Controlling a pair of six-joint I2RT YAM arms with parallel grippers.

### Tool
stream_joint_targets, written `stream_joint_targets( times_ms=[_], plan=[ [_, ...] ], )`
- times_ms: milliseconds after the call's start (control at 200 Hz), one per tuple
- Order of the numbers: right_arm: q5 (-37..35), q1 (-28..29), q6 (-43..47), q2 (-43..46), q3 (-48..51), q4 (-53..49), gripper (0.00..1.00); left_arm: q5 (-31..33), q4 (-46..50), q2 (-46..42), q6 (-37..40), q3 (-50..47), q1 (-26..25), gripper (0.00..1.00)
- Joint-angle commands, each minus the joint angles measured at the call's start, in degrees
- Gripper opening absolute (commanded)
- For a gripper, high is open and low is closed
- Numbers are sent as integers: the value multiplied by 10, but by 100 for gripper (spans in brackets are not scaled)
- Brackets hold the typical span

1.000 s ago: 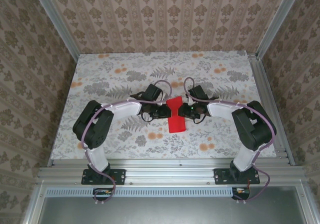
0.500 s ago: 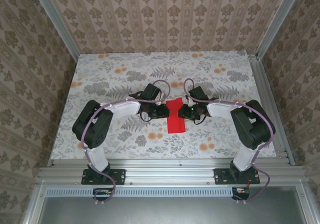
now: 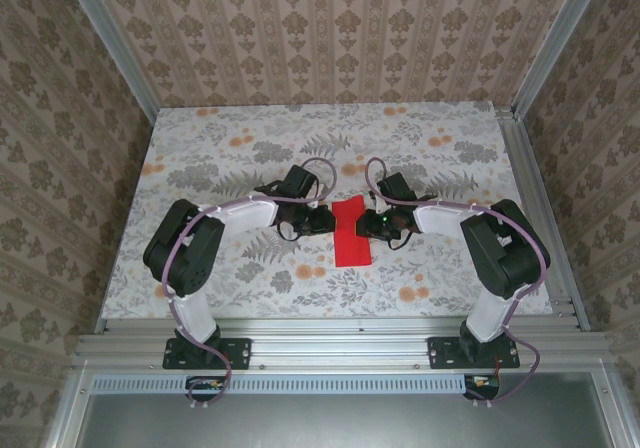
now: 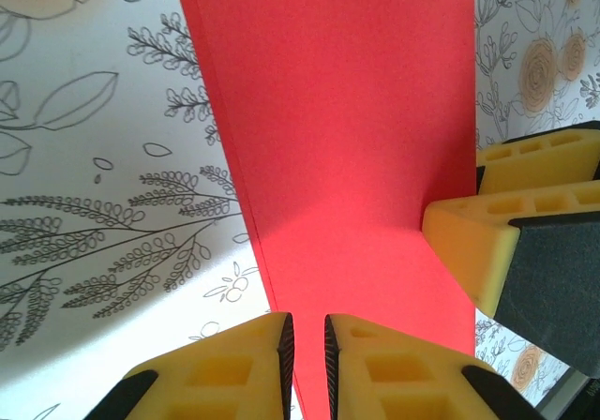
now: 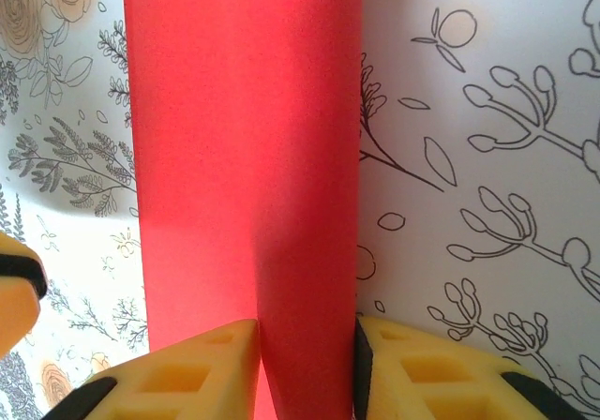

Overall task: Fold a paper plane with a square sheet of paper (pick it up from the middle)
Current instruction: Hold the square sheet of paper at the center of the table.

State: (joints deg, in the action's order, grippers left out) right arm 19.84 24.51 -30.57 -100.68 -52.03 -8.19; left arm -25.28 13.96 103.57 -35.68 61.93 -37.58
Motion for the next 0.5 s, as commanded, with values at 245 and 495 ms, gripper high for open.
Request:
stream_joint_targets(
  times_ms=[245,495],
  plan=[
    [-15,4,25,-17,-11,-48,36,-1,16,-26,18,12,12,20],
    [-24,5,27,-19,-16,-57,37,-5,7,-25,10,11,12,20]
  ],
)
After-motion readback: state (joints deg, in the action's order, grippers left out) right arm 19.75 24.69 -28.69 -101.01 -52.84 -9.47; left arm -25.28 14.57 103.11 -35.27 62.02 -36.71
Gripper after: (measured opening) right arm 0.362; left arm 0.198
